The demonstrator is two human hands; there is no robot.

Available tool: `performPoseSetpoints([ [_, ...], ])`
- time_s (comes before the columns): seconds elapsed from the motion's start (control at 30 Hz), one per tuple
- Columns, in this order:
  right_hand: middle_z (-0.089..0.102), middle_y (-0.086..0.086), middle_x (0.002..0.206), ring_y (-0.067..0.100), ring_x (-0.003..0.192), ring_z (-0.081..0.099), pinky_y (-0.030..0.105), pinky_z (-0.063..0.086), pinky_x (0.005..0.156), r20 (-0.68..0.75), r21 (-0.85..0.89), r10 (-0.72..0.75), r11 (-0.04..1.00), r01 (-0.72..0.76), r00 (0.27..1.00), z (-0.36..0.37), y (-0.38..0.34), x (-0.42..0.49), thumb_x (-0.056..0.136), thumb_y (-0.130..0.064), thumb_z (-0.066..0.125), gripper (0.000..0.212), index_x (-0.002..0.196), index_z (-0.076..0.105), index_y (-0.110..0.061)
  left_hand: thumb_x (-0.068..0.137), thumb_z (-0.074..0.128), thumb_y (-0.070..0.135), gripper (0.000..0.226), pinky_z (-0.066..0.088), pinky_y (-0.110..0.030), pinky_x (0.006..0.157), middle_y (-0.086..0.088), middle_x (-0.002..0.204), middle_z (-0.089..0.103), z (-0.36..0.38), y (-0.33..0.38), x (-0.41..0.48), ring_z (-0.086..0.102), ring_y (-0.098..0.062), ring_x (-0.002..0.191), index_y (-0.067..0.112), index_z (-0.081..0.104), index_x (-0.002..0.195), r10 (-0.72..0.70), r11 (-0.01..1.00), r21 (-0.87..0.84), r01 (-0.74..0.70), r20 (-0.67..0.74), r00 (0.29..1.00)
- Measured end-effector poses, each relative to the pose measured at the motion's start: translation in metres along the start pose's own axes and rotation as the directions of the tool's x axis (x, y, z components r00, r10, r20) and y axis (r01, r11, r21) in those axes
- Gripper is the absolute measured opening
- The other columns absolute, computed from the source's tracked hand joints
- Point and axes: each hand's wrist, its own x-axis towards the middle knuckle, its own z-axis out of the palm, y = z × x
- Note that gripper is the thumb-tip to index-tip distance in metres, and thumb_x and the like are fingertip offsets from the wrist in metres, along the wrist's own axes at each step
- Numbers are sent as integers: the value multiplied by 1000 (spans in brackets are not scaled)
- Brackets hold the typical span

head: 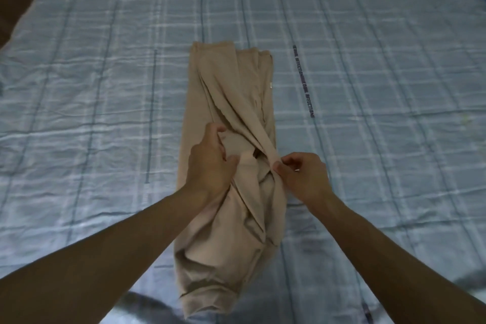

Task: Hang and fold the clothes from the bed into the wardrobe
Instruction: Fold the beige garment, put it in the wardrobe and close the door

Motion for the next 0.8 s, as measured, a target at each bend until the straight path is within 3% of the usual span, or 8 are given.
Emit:
performPoseSetpoints([
  [0.1, 73, 3, 79, 17, 75, 67, 33, 57, 77, 12, 48, 102, 994, -103, 995, -7, 4, -5, 89, -17, 70, 9, 86, 76, -11, 79, 75, 11, 34, 51, -29, 67, 2, 75, 58, -3, 3, 1, 58, -15, 69, 22, 59, 107, -11, 1000, 28, 10, 36, 999],
  [0.17, 73, 2, 82, 18, 78, 68, 38, 58, 79, 38, 29, 126, 991, -127, 991, -7, 3, -12, 91, -24, 66, 12, 91, 74, -14, 80, 73, 11, 25, 52, -29, 76, 3, 82, 62, 0, 5, -1, 60, -15, 77, 22, 64, 101, 0, 998, 70, -7, 101, 995],
  [0.3, 63, -17, 95, 0, 83, 62, 14, 48, 63, 199, -9, 108, 994, -108, 974, 2, -5, -35, 78, -55, 72, 50, 117, 52, -30, 95, 56, 14, 42, 53, -35, 91, 0, 111, 68, 6, 5, -9, 65, -15, 96, 27, 51, 134, 25, 997, 62, -52, 373, 927],
  [0.4, 53, -19, 103, -1, 83, 55, 13, 45, 66, 259, -136, 20, 991, 16, 966, 18, -1, -52, 71, -49, 79, 86, 138, 27, -32, 98, 47, 15, 59, 48, -27, 99, 7, 131, 62, 0, 3, -13, 62, -9, 113, 34, 26, 150, 33, 999, -2, -37, 537, 843],
  [0.47, 59, -9, 99, 8, 80, 61, 22, 54, 67, 181, -139, -19, 989, 45, 983, 24, 3, -56, 83, -27, 71, 74, 142, 27, -23, 97, 48, 13, 60, 47, -19, 97, 9, 128, 63, -8, 0, -15, 62, -2, 111, 36, 29, 149, 51, 999, -31, -41, 521, 852],
  [0.6, 61, -2, 79, 8, 63, 60, 11, 47, 49, 75, -78, -9, 997, 15, 997, 18, 7, -59, 85, -4, 57, 49, 130, 46, -17, 95, 55, 20, 38, 47, -18, 89, 8, 118, 63, -31, -8, -28, 60, -8, 106, 28, 53, 132, 202, 949, 138, -282, 421, 884],
  [0.7, 63, 3, 75, 13, 60, 60, 19, 50, 50, 13, -192, -82, 978, 83, 997, 14, 9, -69, 85, 0, 56, 29, 111, 57, -12, 95, 56, 27, 19, 44, -38, 86, 3, 106, 59, -47, -19, -51, 53, -22, 98, 21, 61, 112, 330, 797, 299, -525, 512, 793],
  [0.8, 62, -1, 92, 10, 76, 60, 27, 55, 68, 18, -270, -158, 950, 157, 987, 20, 9, -82, 85, -8, 63, 25, 109, 59, -16, 91, 57, 40, 25, 42, -37, 82, 6, 104, 54, -59, -35, -84, 51, -20, 97, 22, 61, 108, 340, 663, 366, -653, 630, 698],
])
